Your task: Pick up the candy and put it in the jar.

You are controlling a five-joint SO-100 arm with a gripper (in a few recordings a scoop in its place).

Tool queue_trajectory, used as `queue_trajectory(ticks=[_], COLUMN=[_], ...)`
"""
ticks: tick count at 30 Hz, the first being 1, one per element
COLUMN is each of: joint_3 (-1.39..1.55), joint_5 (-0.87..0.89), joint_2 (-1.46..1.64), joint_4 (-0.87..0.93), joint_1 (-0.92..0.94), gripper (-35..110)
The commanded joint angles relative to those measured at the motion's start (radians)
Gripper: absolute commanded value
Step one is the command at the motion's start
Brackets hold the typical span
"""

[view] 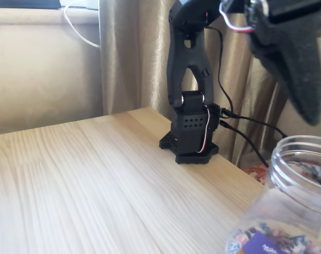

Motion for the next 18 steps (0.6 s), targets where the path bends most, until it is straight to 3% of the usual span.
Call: queue_trajectory(ticks=[1, 10, 18], joint_3=[-0.061, 0.259, 0.732], joint_5=[-0.049, -0.204, -0.307], joint_2=[0.028, 0.218, 0.463], joint_4=[0.009, -0.120, -0.287], joint_1=[0.114, 0.574, 0.877], gripper=[0, 0, 0])
